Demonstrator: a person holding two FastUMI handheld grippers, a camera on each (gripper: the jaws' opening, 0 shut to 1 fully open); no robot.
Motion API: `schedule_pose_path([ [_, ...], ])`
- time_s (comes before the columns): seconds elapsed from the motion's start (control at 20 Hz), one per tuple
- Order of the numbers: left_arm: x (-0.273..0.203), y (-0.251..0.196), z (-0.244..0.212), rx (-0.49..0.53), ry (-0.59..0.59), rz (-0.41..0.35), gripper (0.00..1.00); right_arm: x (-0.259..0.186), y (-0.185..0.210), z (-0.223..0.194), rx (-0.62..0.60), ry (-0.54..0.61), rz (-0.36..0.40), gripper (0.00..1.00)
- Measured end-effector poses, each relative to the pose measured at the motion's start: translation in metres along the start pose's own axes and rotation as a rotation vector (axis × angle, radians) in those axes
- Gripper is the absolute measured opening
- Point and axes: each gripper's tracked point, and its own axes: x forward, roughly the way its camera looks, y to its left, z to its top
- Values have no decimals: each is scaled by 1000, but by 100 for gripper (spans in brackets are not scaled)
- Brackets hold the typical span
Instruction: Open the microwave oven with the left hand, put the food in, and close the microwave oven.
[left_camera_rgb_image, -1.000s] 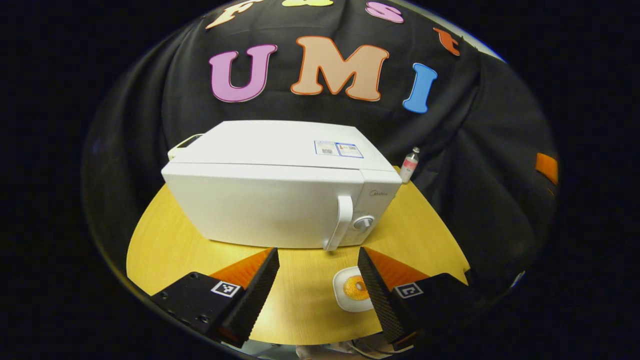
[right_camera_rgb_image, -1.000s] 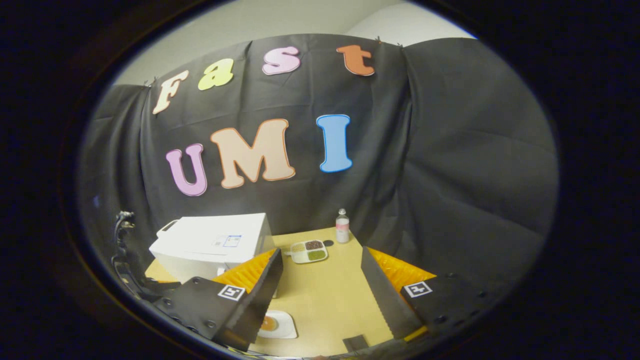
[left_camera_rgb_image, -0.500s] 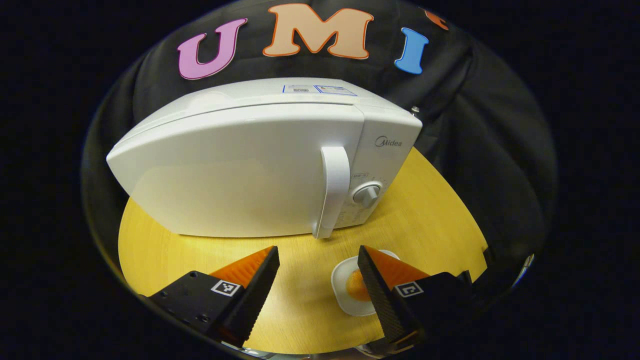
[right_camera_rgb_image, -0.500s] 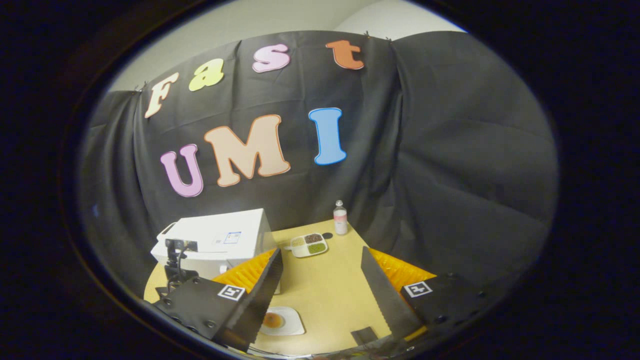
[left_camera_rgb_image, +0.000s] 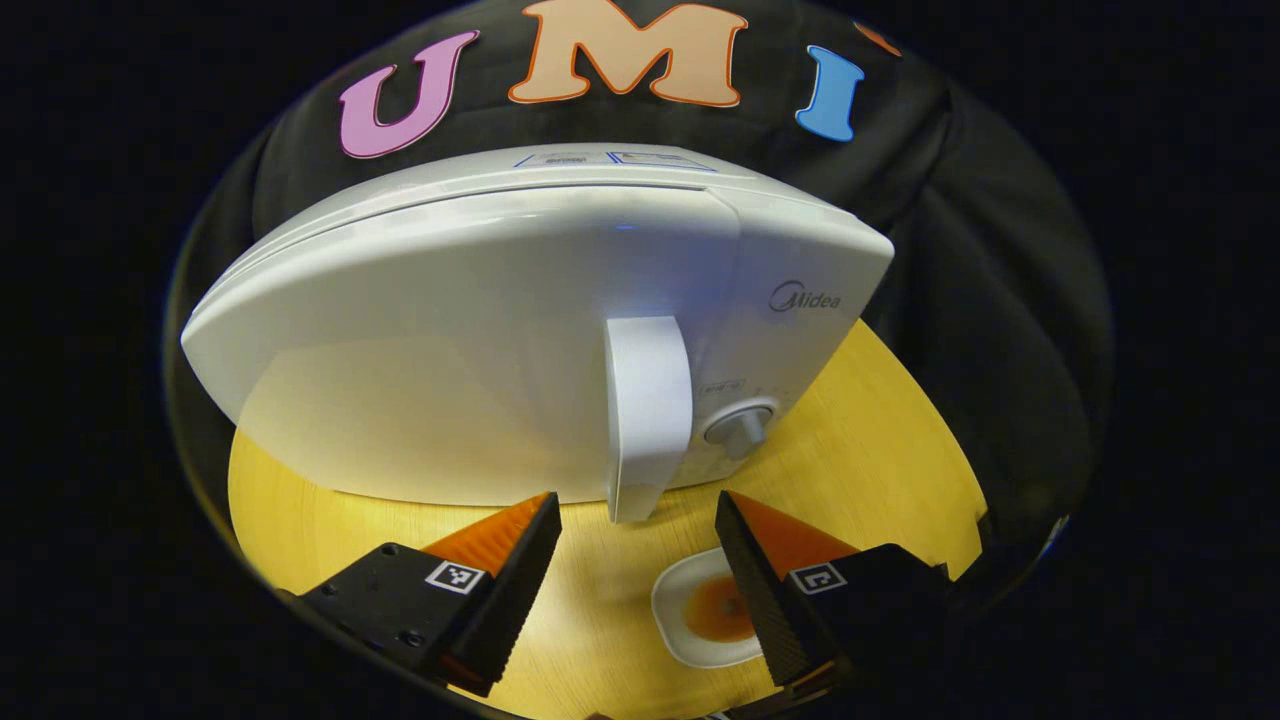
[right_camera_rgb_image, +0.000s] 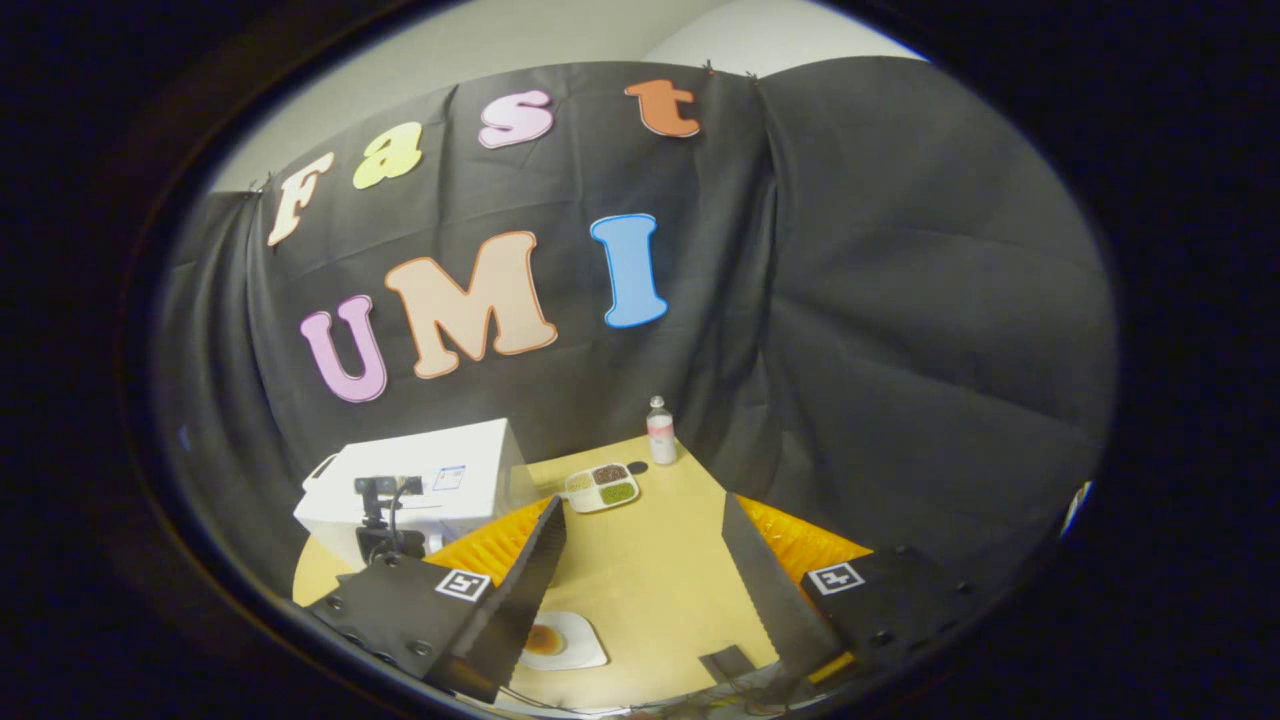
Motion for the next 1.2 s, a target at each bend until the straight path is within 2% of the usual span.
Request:
schedule_pose_path([
  [0.1, 7, -1, -1, 7, 12, 0, 91, 1, 2, -3, 9, 10, 10, 92],
  [0.3, 15, 0, -1, 8, 31, 2, 76, 0, 6, -6, 25, 24, 29, 92],
  [0.35, 16, 0, 0, 11, 31, 4, 69, 0, 6, -7, 26, 25, 29, 92],
  [0.4, 18, 0, -1, 13, 41, 6, 64, 0, 7, -8, 27, 28, 33, 99],
  [0.45, 19, 1, -2, 15, 55, 12, 53, 0, 8, -8, 27, 29, 38, 92],
  [0.55, 23, 5, -3, 7, 79, 30, 46, 1, 10, -9, 22, 31, 46, 92],
  [0.65, 24, 5, -3, -30, 91, 30, 28, -1, 11, -10, 15, 32, 49, 92],
  [1.0, 23, 5, -4, -36, 79, 51, 17, -6, 9, -22, 4, 50, 57, 92],
  [1.2, 20, 4, -4, -25, 39, 64, 11, -10, 14, -39, 9, 94, 94, 92],
])
